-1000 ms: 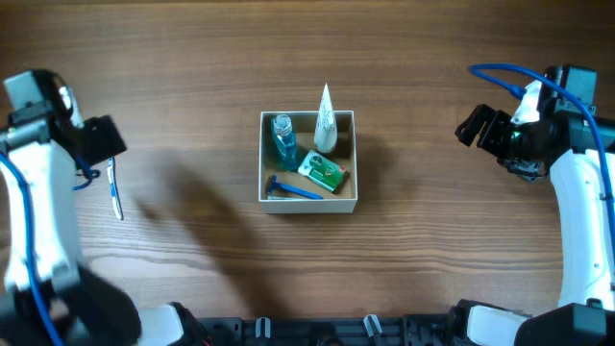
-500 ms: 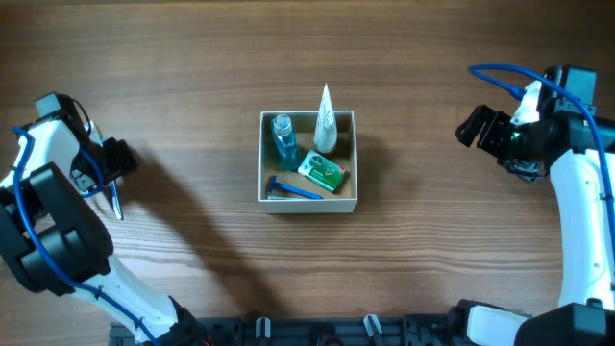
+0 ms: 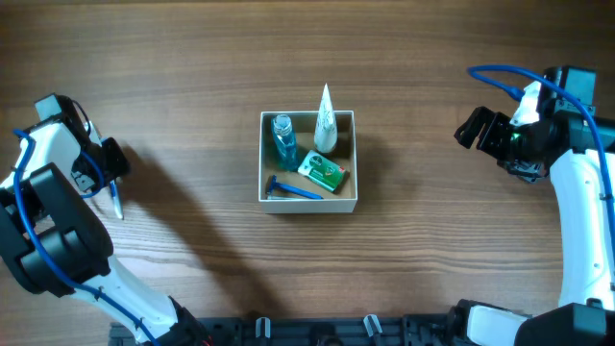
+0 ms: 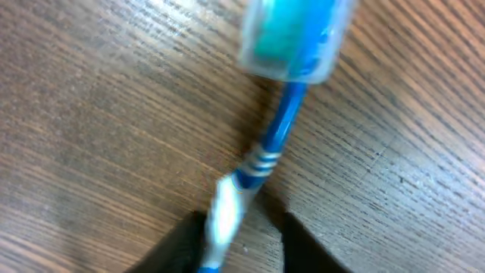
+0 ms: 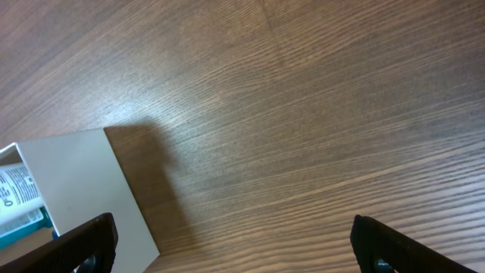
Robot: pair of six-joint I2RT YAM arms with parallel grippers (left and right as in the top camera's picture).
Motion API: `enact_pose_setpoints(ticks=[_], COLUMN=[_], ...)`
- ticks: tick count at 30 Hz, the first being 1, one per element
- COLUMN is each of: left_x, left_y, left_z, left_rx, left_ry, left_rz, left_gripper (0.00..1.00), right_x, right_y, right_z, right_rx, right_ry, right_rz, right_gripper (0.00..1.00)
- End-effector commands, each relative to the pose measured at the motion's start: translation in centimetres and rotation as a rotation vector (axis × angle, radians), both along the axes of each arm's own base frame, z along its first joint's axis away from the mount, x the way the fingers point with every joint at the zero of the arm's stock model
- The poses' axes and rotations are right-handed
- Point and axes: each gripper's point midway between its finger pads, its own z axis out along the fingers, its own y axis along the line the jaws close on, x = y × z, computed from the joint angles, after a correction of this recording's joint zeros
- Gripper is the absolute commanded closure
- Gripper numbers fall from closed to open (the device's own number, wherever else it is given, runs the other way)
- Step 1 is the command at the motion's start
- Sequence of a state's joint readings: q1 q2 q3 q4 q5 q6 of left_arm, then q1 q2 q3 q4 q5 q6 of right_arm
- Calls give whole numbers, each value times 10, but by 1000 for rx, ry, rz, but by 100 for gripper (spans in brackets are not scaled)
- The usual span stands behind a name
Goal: Pack container
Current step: 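Grasp the blue-white toothbrush with the left gripper, then drop the toothbrush into the box with the left gripper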
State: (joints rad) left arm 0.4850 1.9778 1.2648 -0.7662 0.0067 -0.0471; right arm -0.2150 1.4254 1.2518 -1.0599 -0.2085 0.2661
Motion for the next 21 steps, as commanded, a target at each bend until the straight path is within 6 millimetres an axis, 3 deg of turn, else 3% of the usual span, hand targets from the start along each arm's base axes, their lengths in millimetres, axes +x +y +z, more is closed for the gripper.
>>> enact_pose_setpoints(ticks=[1,8,13,16,19,21], left_x=[-11,-9,1,17,35,50], left_y=[-12,-16,-17,-28,-49,-101], left_z=[-12,-12,-3,26,72,131], left_rx=[-54,-75,-93,-116,-88,-35], left_ry=[35,23,-20,-98,-185,-321], left_rz=[-2,-4,14,-15,-73,-268], left_gripper=[83,96,96,96,96,96], right_x=[0,0,0,0,1,1], right_y=[-3,-3,-3,-3,-3,-3], right_z=[-1,-1,-1,-1,-1,-1], right_rx=[-14,-15,-15,-17,-17,-20], right_ry=[6,6,6,3,2,1], right_rz=[5,6,7,9,10,17], right_gripper=[0,0,0,0,0,0])
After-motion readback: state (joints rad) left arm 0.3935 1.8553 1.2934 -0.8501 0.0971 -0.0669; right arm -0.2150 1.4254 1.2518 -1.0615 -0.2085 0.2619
